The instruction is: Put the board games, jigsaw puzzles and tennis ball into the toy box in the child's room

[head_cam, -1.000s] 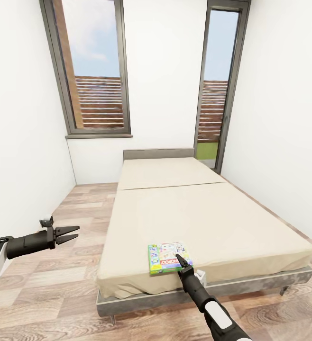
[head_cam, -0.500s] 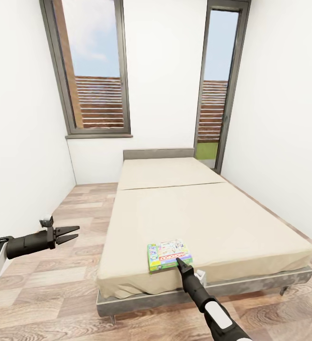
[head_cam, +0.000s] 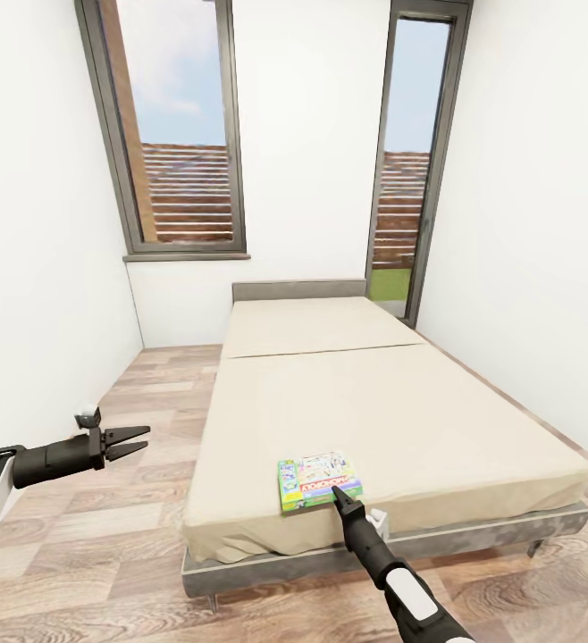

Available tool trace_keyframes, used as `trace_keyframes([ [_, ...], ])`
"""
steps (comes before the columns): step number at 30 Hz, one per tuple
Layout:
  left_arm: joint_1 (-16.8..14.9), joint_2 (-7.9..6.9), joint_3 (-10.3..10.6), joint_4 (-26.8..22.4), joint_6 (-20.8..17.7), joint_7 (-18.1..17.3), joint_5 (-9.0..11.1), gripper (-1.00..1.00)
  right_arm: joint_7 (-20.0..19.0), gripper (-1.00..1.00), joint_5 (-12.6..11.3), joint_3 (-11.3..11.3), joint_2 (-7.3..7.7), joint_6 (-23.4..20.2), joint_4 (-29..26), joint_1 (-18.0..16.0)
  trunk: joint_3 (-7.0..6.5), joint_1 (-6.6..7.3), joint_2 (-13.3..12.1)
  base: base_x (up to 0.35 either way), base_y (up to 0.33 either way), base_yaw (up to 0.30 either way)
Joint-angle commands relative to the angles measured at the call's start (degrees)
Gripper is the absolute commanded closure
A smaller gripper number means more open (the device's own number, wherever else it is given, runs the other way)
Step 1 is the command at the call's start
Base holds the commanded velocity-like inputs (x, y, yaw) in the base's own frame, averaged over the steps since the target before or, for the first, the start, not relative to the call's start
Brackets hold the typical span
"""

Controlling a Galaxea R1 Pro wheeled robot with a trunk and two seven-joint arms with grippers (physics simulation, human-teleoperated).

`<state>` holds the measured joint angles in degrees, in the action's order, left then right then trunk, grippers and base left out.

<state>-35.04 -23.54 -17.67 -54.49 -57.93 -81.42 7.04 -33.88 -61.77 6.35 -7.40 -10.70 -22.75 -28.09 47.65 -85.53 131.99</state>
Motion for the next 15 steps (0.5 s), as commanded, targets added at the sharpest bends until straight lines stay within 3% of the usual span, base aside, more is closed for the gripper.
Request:
trace_keyframes([
  [1,-0.03,-0.01,0.0,0.0,-0.6,-0.14,0.08,-1.0,-0.14,1.0,-0.46,0.33,-0.04,-0.56,0.03,-0.03,0.06,0.01,0.02,0.0,0.0,0.0],
  [15,-0.03,-0.01,0.0,0.0,-0.6,-0.1,0.08,-1.0,-0.14,1.0,-0.46,0.33,-0.05,-0.41,0.04,-0.03,-2.27,2.87,-5.19,0.0,0.0,0.0],
])
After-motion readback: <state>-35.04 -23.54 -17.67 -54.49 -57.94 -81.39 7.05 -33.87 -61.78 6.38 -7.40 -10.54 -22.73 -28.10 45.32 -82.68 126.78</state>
